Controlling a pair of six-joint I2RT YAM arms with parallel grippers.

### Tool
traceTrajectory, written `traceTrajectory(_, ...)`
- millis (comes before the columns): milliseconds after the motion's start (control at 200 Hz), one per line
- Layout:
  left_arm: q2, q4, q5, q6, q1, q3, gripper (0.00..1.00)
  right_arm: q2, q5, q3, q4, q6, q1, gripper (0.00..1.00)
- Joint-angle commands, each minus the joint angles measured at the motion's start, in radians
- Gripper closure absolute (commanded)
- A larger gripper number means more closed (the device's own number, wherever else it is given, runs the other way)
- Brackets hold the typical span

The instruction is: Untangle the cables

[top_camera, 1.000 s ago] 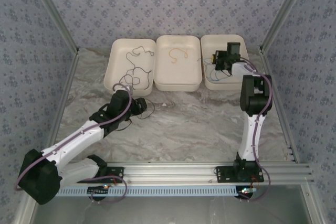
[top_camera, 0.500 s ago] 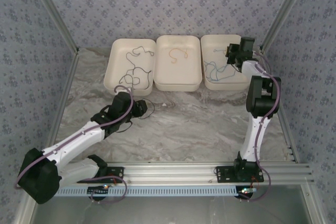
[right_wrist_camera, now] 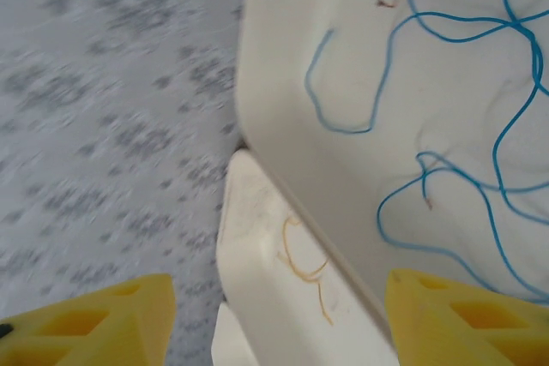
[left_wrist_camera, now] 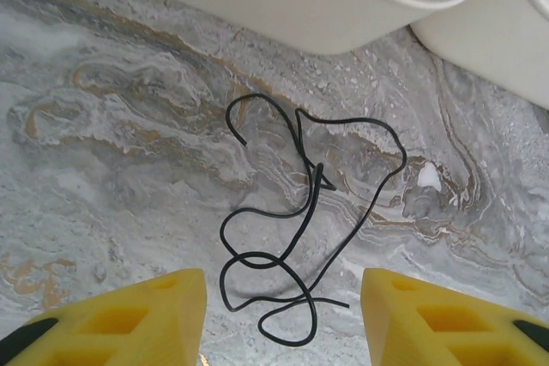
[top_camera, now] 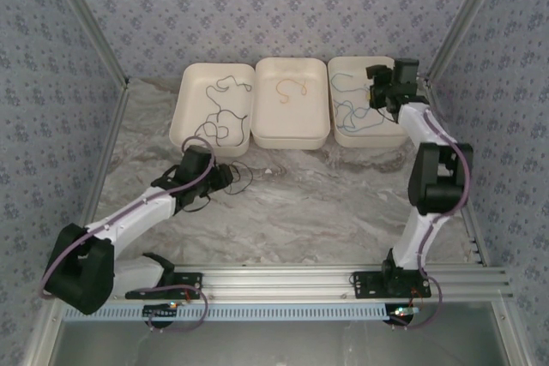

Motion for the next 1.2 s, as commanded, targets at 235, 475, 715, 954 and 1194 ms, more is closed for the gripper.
traceTrajectory(235,0.071,0.076,0.045,0.052,0.006,-0.037,0.53,-0.508,0.117,-0.516,-0.027,-0.408,0.292,0.36)
traceTrajectory(475,0.094,0.145,0.042,0.052,0.006,-0.060,0.57,-0.685,0.261,-0.772,-0.040,-0.380,0.599,0.37)
traceTrajectory(715,0.046,0.132,0.019,0.056,0.006,-0.116,0.97,-0.599,0.351,-0.805,-0.010,-0.325,0.817,0.39)
traceTrajectory(954,-0.119,0.111,0.077,0.092,0.004,-0.217,1.00,-0.363,0.263,-0.575,0.004,-0.522,0.887,0.38)
traceTrajectory(1194,-0.298,0.003,0.055,0.096,0.008,-0.282,1.00,-0.038,0.133,-0.181,-0.183,-0.914,0.895,0.34)
